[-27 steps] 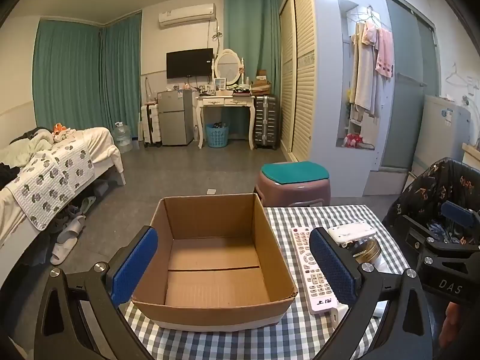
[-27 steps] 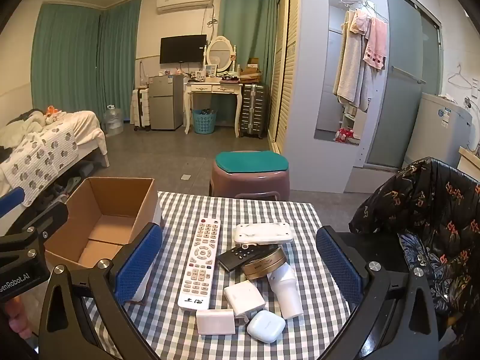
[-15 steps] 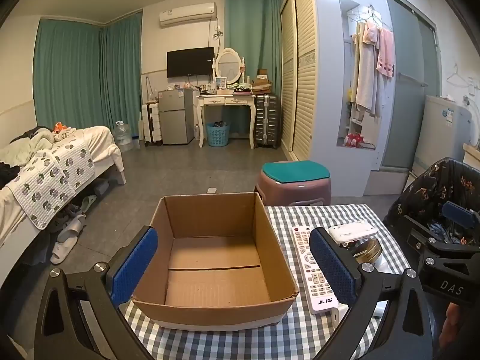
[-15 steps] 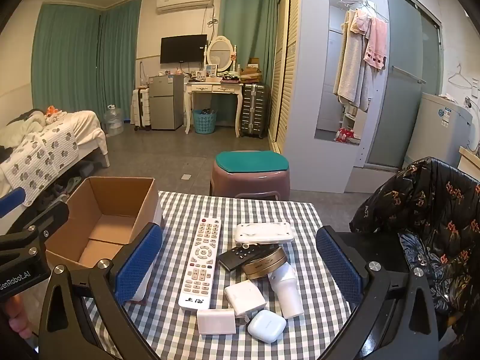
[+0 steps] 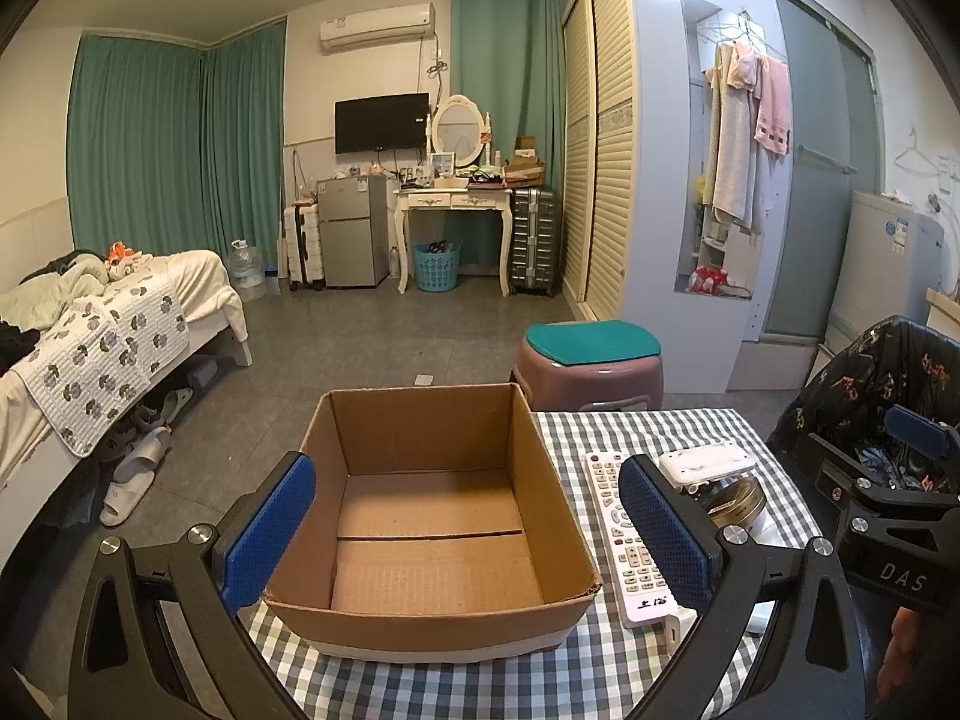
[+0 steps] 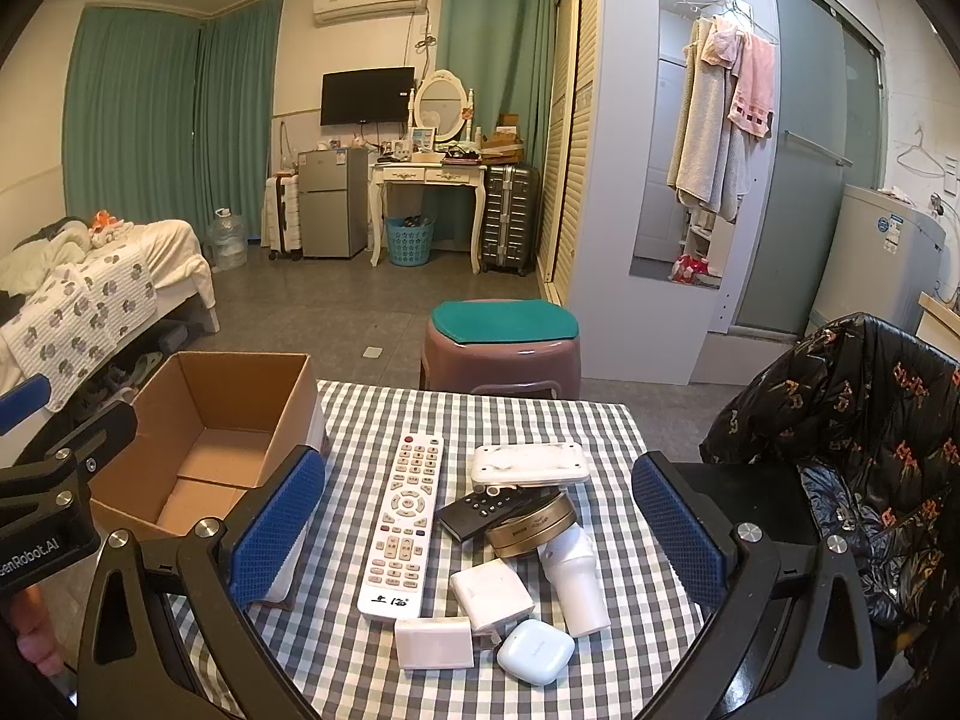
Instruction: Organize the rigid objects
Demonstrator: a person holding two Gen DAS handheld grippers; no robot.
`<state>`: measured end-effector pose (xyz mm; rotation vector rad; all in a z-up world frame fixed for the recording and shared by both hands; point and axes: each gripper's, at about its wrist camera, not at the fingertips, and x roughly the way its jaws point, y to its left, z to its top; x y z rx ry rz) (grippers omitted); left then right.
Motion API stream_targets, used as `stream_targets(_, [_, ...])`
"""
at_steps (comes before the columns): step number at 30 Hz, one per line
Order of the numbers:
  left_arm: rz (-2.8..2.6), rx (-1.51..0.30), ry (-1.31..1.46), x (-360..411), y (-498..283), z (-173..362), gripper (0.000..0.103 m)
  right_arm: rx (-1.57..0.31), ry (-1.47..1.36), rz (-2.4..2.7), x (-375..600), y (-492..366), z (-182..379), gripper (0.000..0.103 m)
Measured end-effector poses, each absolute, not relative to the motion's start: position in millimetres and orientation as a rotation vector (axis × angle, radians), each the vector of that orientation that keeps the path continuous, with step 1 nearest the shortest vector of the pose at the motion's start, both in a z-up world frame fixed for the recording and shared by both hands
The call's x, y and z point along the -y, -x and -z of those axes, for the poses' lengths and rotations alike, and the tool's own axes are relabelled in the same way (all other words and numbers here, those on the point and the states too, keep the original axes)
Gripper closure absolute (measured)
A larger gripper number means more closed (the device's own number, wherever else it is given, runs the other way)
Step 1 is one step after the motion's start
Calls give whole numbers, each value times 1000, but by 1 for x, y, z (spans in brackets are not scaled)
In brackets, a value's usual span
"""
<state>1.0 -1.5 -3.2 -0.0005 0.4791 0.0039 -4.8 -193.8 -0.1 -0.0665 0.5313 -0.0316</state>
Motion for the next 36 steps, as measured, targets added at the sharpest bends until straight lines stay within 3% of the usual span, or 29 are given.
stream_targets(36, [-7,-489,0,2,-5,10,0,-546,68,21,194,0,12,0])
